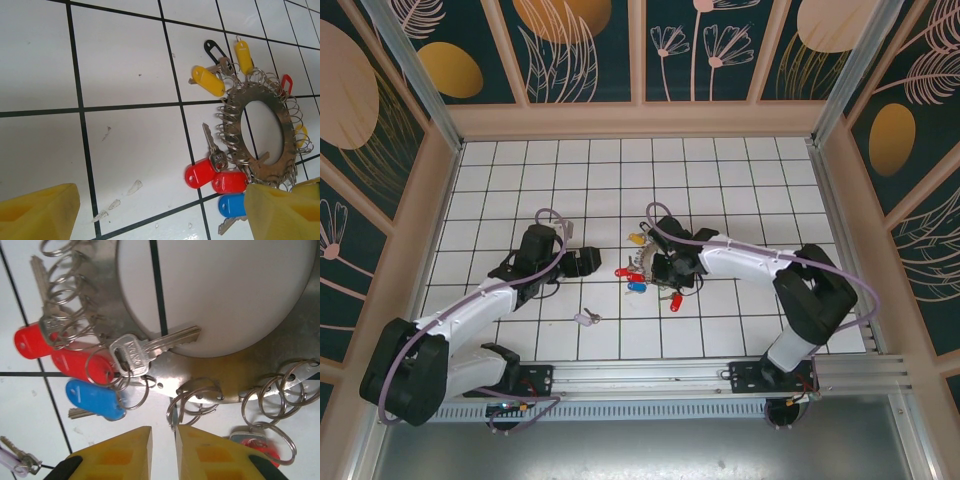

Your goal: Put the keys on the keyring

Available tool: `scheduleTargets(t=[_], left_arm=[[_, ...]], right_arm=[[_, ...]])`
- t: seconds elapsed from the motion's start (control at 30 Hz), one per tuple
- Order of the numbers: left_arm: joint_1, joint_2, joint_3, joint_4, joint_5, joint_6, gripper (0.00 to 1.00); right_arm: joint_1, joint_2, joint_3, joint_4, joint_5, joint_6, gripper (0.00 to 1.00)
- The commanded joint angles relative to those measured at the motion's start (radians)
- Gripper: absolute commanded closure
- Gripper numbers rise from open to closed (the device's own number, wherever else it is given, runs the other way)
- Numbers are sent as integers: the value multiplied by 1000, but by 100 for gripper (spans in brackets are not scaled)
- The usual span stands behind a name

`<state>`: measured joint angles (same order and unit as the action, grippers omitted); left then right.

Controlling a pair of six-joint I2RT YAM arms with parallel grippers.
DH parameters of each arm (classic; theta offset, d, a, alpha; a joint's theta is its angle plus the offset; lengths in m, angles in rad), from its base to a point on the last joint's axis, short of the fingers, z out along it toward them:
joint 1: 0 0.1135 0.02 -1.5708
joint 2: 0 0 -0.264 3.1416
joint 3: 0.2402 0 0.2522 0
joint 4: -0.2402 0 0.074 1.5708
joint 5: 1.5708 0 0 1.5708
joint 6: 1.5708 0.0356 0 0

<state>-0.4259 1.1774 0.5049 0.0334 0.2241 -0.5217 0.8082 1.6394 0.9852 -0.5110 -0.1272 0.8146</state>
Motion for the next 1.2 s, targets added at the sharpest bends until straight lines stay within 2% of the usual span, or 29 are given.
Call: scheduleTargets(t=[0.0, 0.23, 0.33, 0.43, 0.67, 0.8, 0.97, 1.1, 1.17], left_arm=[[4, 8, 12, 49, -13, 27, 15], [4, 11, 4, 57, -13, 25, 15], [4, 19, 7, 57, -13, 23, 16], [4, 15, 6, 57, -13, 25, 15], [4, -1, 1, 73, -9, 26, 16], [4, -13, 1, 107, 1, 28, 17], [3, -44, -25, 219, 53, 63, 20], [-9, -116, -109, 459, 122, 169, 18], [-13, -121, -145, 592, 200, 257, 18]], right_arm=[[-8, 41, 4, -9, -26, 8, 80], [-9, 45, -4, -7, -2, 18, 80], [-10, 53, -9, -1, 14, 10, 90], [-10, 50, -21, 8, 37, -6, 94], [-17, 26, -71, 66, 84, -67, 87], [-19, -5, -83, 112, 75, -112, 99], [-21, -91, -99, 161, 63, -273, 100], [-29, -138, -104, 195, 40, -514, 100], [-34, -171, -124, 225, 39, -627, 100]])
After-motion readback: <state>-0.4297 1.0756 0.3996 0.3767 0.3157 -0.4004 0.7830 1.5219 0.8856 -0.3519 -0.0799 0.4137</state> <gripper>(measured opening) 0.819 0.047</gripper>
